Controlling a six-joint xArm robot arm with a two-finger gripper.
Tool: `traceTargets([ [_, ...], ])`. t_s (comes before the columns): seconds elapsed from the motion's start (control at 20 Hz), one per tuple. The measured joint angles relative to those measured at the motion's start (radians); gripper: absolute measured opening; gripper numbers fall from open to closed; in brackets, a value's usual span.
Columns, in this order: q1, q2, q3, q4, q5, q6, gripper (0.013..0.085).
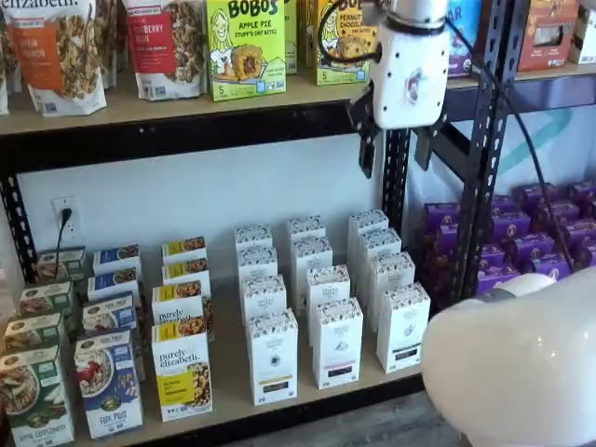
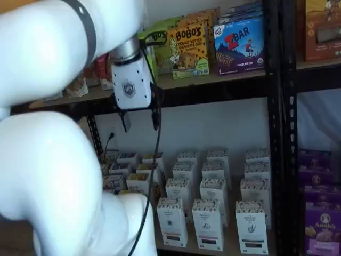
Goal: Pick up the white box with a yellow strip in the middle, on the bottom shelf, the fourth box from the left
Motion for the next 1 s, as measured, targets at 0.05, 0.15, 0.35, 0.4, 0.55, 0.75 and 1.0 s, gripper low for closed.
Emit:
traceTargets([
  [0.05,0.004,0.0,0.021,-0.002,-0.028,0.003,0.085],
  [0.15,0.009,0.008,0.056,-0.004,-0.076,0.008,0.085],
  [0.35,0.013,0.042,0.121,0.0,-0.164,0.011,0.085],
  [0.4,0.013,0.048,0.13,0.0,-0.177,0.012,0.085],
  [0.55,0.024,0.064,0.168,-0.015,-0.239,0.026,0.085],
  [0.75,0.037,0.095,0.2,-0.035,-0.302,0.046,0.085],
  [1.0,0.051,0.133,0.229,-0.036,-0.379,0.061,0.085],
])
